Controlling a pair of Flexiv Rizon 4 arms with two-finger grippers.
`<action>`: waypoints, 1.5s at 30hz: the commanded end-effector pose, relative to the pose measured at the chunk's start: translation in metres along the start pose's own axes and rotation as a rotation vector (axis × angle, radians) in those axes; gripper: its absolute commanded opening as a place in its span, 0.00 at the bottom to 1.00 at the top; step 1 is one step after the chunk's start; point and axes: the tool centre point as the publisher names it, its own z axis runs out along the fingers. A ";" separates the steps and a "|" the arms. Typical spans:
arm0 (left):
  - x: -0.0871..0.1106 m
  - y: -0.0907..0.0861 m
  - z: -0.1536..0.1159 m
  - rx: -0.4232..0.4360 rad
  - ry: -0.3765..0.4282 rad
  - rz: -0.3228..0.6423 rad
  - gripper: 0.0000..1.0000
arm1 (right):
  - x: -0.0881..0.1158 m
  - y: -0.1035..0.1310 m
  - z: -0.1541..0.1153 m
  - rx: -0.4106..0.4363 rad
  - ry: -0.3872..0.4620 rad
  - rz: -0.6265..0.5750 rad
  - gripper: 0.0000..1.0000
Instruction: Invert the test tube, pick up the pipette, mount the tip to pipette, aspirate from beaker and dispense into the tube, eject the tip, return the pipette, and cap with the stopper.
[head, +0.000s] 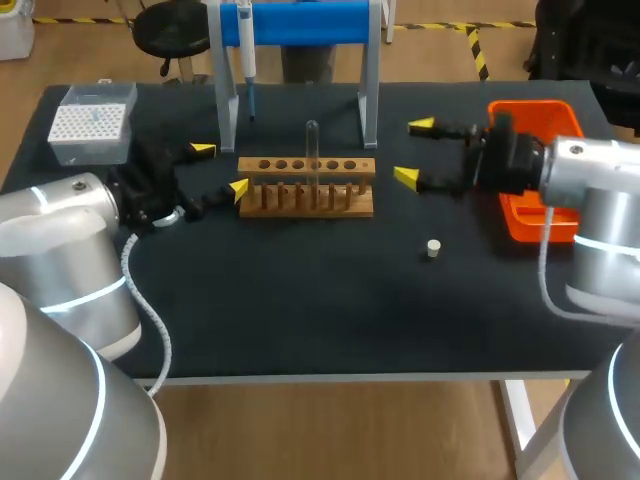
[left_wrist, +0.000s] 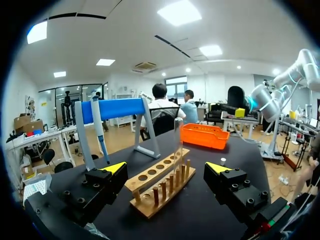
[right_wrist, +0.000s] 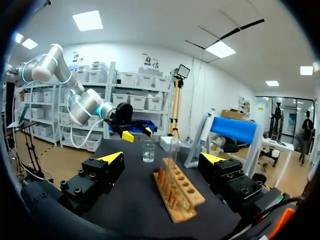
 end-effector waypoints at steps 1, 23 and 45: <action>0.001 0.001 0.000 0.008 -0.004 0.001 1.00 | -0.022 -0.003 0.019 -0.034 0.158 -0.002 1.00; 0.001 0.001 0.000 0.008 -0.004 0.001 1.00 | -0.043 -0.018 0.090 -0.032 0.364 0.018 1.00; 0.001 0.001 0.000 0.008 -0.004 0.001 1.00 | -0.034 -0.043 0.129 -0.025 0.379 0.072 1.00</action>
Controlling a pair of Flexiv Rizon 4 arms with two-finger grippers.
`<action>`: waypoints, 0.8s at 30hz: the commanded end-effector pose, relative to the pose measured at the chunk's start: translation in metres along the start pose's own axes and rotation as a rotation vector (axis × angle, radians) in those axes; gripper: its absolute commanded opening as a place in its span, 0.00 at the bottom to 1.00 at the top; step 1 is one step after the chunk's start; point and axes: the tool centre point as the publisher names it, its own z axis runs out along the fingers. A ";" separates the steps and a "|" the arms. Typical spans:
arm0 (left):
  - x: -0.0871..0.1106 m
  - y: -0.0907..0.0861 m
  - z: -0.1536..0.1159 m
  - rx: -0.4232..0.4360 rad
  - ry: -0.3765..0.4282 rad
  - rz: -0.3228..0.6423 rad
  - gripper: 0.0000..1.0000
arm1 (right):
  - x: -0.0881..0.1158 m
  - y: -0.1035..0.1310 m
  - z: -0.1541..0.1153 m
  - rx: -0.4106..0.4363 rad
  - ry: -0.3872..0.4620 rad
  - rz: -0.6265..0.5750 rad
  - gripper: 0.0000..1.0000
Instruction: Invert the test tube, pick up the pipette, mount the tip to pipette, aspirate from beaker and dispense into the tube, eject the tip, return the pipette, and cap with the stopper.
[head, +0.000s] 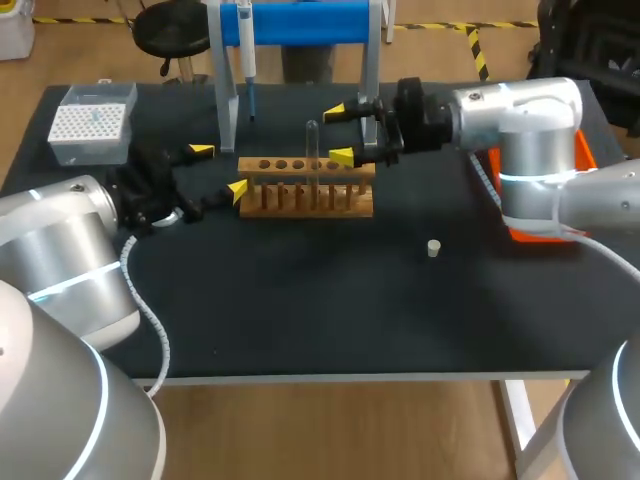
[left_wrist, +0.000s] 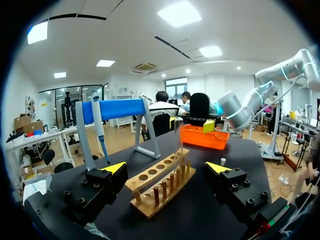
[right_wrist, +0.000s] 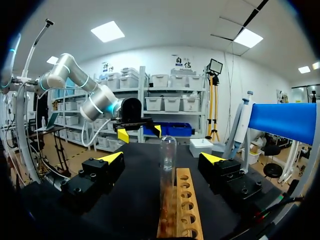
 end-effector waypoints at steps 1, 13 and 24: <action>0.001 0.000 0.001 0.000 -0.005 0.000 1.00 | -0.006 -0.006 0.009 -0.006 0.011 0.006 1.00; 0.001 0.000 0.001 0.000 -0.005 0.000 1.00 | -0.008 -0.009 0.026 -0.018 0.017 0.021 1.00; 0.001 0.000 0.001 0.000 -0.005 0.000 1.00 | -0.011 -0.012 0.037 -0.024 0.020 0.020 1.00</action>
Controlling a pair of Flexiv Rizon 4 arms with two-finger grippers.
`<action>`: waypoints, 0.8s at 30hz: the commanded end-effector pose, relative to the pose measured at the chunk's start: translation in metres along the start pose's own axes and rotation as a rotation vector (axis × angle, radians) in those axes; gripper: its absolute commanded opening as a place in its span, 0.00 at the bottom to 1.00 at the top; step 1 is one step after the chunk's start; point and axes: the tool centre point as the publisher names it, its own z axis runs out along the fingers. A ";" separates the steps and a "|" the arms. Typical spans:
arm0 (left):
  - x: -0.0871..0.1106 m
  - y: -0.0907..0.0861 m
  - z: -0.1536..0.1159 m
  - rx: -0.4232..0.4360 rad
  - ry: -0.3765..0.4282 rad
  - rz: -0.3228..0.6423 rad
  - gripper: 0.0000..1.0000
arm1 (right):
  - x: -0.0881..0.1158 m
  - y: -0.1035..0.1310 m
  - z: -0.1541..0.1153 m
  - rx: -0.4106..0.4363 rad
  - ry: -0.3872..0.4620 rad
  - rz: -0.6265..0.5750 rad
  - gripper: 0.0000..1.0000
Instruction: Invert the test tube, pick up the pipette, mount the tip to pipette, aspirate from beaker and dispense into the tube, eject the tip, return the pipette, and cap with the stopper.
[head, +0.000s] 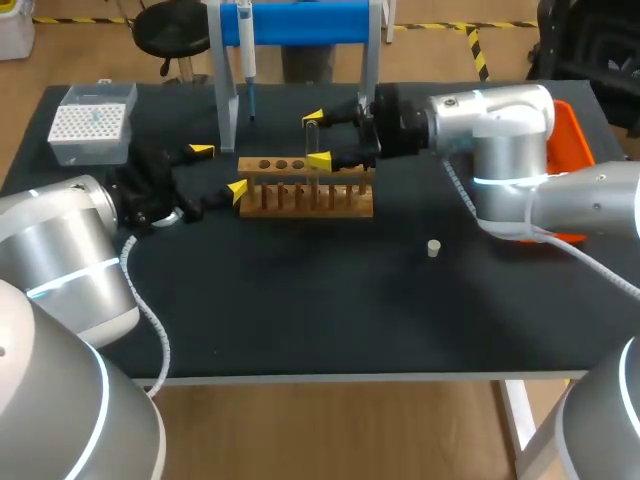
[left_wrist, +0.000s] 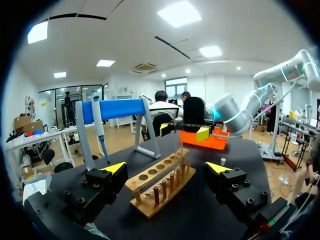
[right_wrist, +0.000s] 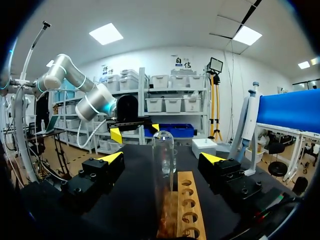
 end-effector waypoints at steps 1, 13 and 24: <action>0.002 0.000 0.001 -0.001 -0.006 0.001 1.00 | -0.004 -0.002 0.004 -0.007 0.005 -0.002 1.00; 0.002 0.000 0.001 -0.001 -0.006 0.001 1.00 | -0.005 -0.001 0.009 -0.041 0.014 0.000 0.89; 0.002 0.000 0.001 -0.001 -0.006 0.001 1.00 | -0.005 -0.004 0.008 -0.025 0.007 0.001 0.27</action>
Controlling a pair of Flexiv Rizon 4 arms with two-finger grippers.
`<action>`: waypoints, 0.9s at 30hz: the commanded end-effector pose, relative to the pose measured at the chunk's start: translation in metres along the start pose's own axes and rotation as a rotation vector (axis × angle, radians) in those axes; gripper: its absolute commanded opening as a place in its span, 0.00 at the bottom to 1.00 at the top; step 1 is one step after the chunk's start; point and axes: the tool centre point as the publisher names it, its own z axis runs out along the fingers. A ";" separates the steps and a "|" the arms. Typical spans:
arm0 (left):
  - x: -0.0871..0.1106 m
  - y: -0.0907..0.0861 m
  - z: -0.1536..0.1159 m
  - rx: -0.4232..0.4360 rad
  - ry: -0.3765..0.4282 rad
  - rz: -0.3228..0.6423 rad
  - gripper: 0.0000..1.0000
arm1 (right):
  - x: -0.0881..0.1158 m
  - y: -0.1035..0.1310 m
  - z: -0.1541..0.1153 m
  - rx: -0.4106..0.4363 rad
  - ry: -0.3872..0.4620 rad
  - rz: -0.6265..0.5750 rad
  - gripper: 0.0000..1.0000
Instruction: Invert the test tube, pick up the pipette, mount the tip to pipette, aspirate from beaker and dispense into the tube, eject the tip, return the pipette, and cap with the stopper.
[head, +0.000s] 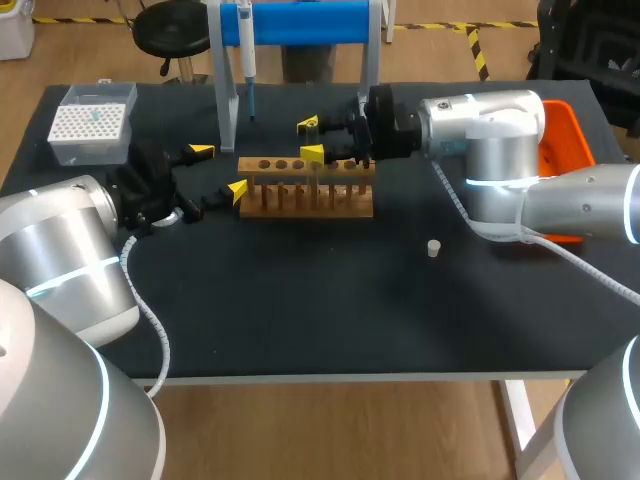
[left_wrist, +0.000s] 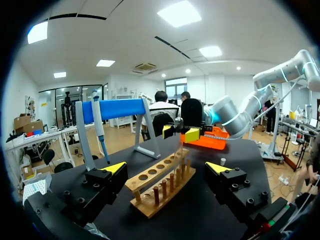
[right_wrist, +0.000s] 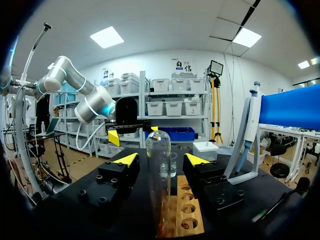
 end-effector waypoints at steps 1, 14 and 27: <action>0.002 0.000 0.001 -0.001 -0.006 0.000 1.00 | -0.001 -0.002 0.000 0.006 -0.001 0.002 0.14; 0.002 0.000 0.001 -0.001 -0.006 0.000 1.00 | -0.001 0.000 0.001 0.003 -0.015 0.023 0.00; 0.002 0.000 0.001 -0.001 -0.006 0.000 1.00 | 0.002 0.014 -0.001 0.005 -0.029 0.030 0.00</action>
